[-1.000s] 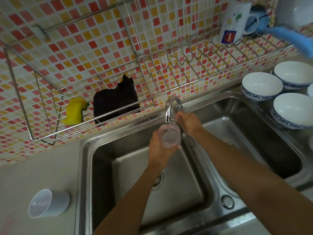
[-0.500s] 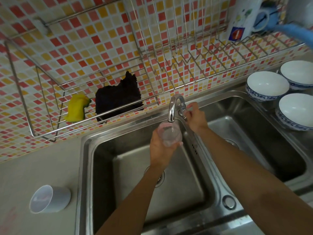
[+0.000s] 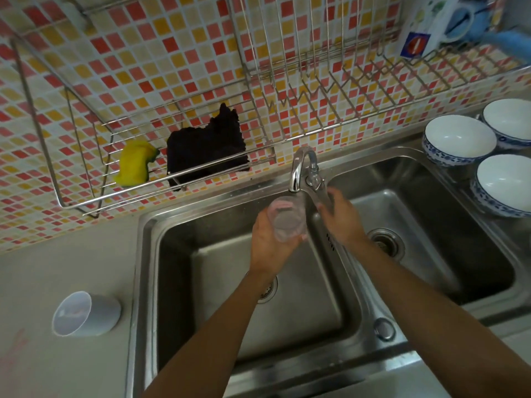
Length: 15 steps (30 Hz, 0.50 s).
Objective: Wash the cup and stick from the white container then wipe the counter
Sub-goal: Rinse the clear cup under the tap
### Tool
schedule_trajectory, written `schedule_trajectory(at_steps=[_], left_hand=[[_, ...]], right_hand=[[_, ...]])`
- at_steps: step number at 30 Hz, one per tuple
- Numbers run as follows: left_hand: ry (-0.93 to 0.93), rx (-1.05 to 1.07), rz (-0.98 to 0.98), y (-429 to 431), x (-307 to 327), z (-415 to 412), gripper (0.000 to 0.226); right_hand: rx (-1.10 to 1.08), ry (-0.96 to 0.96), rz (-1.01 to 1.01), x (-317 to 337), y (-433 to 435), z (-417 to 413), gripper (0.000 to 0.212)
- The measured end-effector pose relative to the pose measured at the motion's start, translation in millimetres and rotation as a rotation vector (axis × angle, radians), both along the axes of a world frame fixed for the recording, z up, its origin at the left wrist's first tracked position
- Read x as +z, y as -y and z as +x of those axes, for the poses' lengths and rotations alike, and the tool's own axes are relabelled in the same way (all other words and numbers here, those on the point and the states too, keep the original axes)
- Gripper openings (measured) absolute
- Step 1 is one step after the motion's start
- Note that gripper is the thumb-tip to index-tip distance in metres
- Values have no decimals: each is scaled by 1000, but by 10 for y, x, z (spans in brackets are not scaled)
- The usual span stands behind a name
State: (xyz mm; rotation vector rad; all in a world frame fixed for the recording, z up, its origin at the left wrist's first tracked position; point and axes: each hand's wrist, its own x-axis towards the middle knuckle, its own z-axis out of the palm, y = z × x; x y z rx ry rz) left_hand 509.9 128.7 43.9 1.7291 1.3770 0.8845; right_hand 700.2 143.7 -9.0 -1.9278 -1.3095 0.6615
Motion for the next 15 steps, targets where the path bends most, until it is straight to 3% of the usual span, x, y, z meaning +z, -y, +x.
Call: schedule_trajectory(at_steps=[5, 15], left_hand=[[-168, -50, 21, 59, -208, -240, 67], [-696, -206, -271, 19, -471, -518, 83]], right_hand=[[178, 327, 9, -405, 491, -95, 58], [281, 604, -84, -676, 596, -144, 58]])
